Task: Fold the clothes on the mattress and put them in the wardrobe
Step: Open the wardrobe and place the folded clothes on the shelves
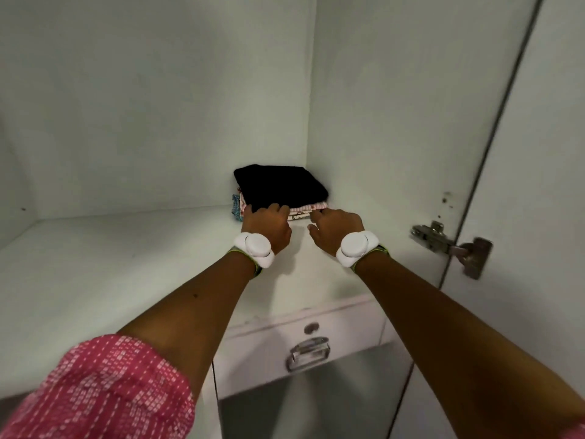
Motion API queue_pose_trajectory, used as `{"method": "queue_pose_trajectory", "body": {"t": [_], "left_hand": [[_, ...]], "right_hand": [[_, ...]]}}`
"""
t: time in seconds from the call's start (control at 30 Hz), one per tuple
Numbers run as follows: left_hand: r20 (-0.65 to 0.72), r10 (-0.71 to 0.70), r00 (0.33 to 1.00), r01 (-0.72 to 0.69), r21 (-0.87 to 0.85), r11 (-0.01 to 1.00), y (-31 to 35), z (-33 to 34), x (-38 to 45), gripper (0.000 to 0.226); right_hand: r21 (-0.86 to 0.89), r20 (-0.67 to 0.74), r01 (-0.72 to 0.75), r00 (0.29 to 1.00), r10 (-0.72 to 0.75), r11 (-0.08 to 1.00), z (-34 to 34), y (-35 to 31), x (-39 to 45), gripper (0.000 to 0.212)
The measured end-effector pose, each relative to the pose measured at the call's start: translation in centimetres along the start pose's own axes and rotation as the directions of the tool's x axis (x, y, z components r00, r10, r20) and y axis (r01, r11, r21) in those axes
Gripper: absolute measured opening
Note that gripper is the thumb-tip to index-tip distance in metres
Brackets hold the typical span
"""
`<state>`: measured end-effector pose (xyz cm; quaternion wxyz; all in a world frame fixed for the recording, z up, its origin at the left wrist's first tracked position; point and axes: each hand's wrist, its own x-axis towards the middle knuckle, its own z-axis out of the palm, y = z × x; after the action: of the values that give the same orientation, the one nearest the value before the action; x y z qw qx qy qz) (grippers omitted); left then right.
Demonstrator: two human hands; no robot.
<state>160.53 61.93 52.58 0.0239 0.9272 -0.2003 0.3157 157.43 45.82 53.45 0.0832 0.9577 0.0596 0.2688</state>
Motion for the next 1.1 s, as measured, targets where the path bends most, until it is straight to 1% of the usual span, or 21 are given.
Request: {"method": "queue_pose_trajectory", "body": {"t": [0.07, 0.1, 0.13, 0.17, 0.23, 0.33, 0.43, 0.5, 0.63, 0.73, 0.87, 0.9, 0.93, 0.97, 1.03, 1.1], "left_hand": [[-0.043, 0.056, 0.997, -0.055, 0.017, 0.998, 1.6, -1.2, -3.0, 0.033], [-0.041, 0.055, 0.998, -0.055, 0.012, 0.998, 2.7, -1.9, -4.5, 0.034], [-0.010, 0.060, 0.998, -0.060, 0.000, 0.998, 3.7, -2.7, -5.9, 0.035], [0.023, 0.071, 0.997, -0.071, -0.009, 0.997, 5.6, -3.9, -8.7, 0.035], [0.025, 0.098, 0.995, -0.098, -0.003, 0.995, 7.8, -5.4, -12.0, 0.036], [-0.010, 0.153, 0.988, -0.153, -0.019, 0.988, 10.7, -7.2, -16.9, 0.036], [0.000, 0.217, 0.976, -0.217, 0.002, 0.976, 13.1, -8.5, -21.0, 0.034], [0.019, 0.260, 0.966, -0.258, -0.051, 0.965, 15.2, -10.4, -24.4, 0.035], [0.118, 0.279, 0.953, -0.254, -0.195, 0.947, 18.9, -12.5, -29.1, 0.042], [0.171, 0.297, 0.940, -0.241, -0.286, 0.927, 22.0, -14.2, -33.1, 0.044], [0.248, 0.356, 0.901, -0.243, -0.393, 0.887, 26.4, -15.1, -40.0, 0.040], [0.288, 0.400, 0.870, -0.258, -0.426, 0.867, 28.3, -15.8, -42.5, 0.039], [0.325, 0.424, 0.846, -0.265, -0.434, 0.861, 29.5, -15.9, -44.3, 0.038], [0.330, 0.421, 0.845, -0.265, -0.425, 0.866, 29.6, -15.6, -45.0, 0.036], [0.352, 0.475, 0.806, -0.302, -0.446, 0.843, 32.8, -16.5, -48.2, 0.034], [0.359, 0.569, 0.740, -0.367, -0.493, 0.789, 37.1, -17.7, -51.3, 0.033]], "right_hand": [[-0.032, 0.013, 0.019, 1.000, -0.019, 0.999, -1.5, 0.2, -3.6, 0.028], [-0.049, 0.010, 0.028, 1.000, -0.028, 0.998, -2.2, 0.2, -5.5, 0.028], [-0.061, 0.019, 0.039, 0.999, -0.038, 0.997, -2.9, 0.2, -7.1, 0.029], [-0.063, 0.032, 0.033, 0.999, -0.031, 0.997, -3.9, 0.3, -10.5, 0.030], [-0.058, 0.021, 0.046, 0.999, -0.045, 0.997, -5.2, 0.2, -14.4, 0.034], [-0.029, 0.046, 0.014, 0.999, -0.013, 0.999, -7.3, -0.3, -20.3, 0.042], [-0.026, 0.092, -0.028, 0.995, 0.030, 0.999, -8.9, -0.4, -25.7, 0.048], [-0.031, 0.134, -0.069, 0.988, 0.073, 0.997, -10.7, -0.4, -30.5, 0.051], [-0.025, 0.202, -0.174, 0.964, 0.176, 0.984, -12.5, 0.4, -38.2, 0.053], [-0.057, 0.309, -0.293, 0.904, 0.296, 0.954, -14.5, 0.6, -44.6, 0.052], [-0.063, 0.373, -0.390, 0.845, 0.384, 0.919, -16.3, 0.1, -54.1, 0.048], [-0.085, 0.415, -0.422, 0.809, 0.417, 0.903, -17.4, 0.0, -57.7, 0.048], [-0.080, 0.413, -0.441, 0.802, 0.432, 0.894, -17.5, 0.0, -60.3, 0.048], [-0.083, 0.409, -0.427, 0.809, 0.422, 0.900, -17.1, -0.2, -61.3, 0.048], [-0.135, 0.465, -0.464, 0.750, 0.470, 0.875, -18.5, 0.4, -66.6, 0.048], [-0.186, 0.484, -0.554, 0.667, 0.566, 0.812, -20.2, 1.5, -72.7, 0.046]]}}
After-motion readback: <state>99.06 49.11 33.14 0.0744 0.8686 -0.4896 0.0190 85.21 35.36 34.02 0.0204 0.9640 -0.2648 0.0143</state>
